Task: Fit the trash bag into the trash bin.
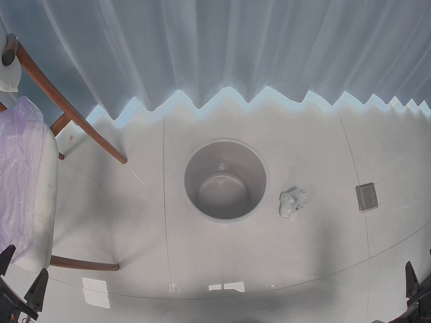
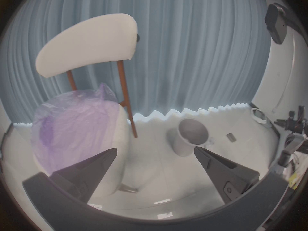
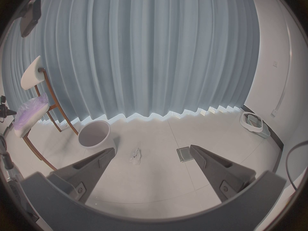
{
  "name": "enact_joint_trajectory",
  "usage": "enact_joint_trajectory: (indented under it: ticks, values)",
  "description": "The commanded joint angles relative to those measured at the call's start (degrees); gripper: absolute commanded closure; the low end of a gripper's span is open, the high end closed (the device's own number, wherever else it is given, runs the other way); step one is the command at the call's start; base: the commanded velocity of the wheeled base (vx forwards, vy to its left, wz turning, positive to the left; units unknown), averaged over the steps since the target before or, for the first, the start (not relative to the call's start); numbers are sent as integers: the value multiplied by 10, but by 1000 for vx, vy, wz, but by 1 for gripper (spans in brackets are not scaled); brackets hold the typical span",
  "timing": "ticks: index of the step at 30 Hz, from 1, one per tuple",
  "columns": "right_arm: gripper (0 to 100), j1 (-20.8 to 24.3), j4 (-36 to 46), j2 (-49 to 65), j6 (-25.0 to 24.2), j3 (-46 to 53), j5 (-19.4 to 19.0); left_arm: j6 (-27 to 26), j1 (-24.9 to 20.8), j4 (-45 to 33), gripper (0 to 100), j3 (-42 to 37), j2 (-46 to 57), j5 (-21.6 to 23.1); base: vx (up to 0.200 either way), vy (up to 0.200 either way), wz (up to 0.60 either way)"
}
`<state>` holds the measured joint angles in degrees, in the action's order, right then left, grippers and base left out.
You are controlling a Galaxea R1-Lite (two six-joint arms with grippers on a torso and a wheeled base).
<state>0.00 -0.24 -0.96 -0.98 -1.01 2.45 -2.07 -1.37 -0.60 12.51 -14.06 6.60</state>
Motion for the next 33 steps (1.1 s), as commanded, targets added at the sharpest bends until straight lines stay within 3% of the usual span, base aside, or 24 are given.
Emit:
enact_joint_trajectory:
  ticks: [1, 7, 10, 15, 19, 21, 23, 25, 26, 27, 28, 30, 31, 33]
  values:
    - [0, 0, 0, 8, 0, 10, 0, 33, -52, 1, 0, 43, -84, 55, 0, 0, 0]
    - [0, 0, 0, 8, 0, 10, 0, 63, -103, 7, 0, 73, -150, 108, 0, 0, 0]
    - [0, 0, 0, 8, 0, 10, 0, 77, -103, 36, 0, 85, -193, 110, 0, 0, 0]
    - [0, 0, 0, 8, 0, 10, 0, 173, -106, 109, 0, 108, -265, 142, 0, 0, 0]
    - [0, 0, 0, 8, 0, 10, 0, 203, -96, 165, 0, 121, -323, 137, 0, 0, 0]
    - [0, 0, 0, 8, 0, 10, 0, 202, -70, 190, 0, 125, -361, 113, 0, 0, 0]
    - [0, 0, 0, 8, 0, 10, 0, 203, -29, 215, 0, 135, -400, 56, 0, 0, 0]
    - [0, 0, 0, 8, 0, 10, 0, 208, 46, 251, 0, 154, -458, -72, 0, 0, 0]
    - [0, 0, 0, 8, 0, 10, 0, 209, 77, 268, 0, 162, -472, -108, 0, 0, 0]
    - [0, 0, 0, 8, 0, 10, 0, 209, 77, 268, 0, 162, -472, -108, 0, 0, 0]
    - [0, 0, 0, 8, 0, 10, 0, 195, 145, 332, 0, 184, -510, -113, 0, 0, 0]
    - [0, 0, 0, 8, 0, 10, 0, 189, 153, 338, 0, 187, -511, -102, 0, 0, 0]
    - [0, 0, 0, 7, 0, 10, 0, 147, 190, 341, 0, 188, -511, -48, 0, 0, 0]
    - [0, 0, 1, 8, 0, 10, 0, 132, 201, 345, 0, 189, -514, -31, 0, 0, 0]
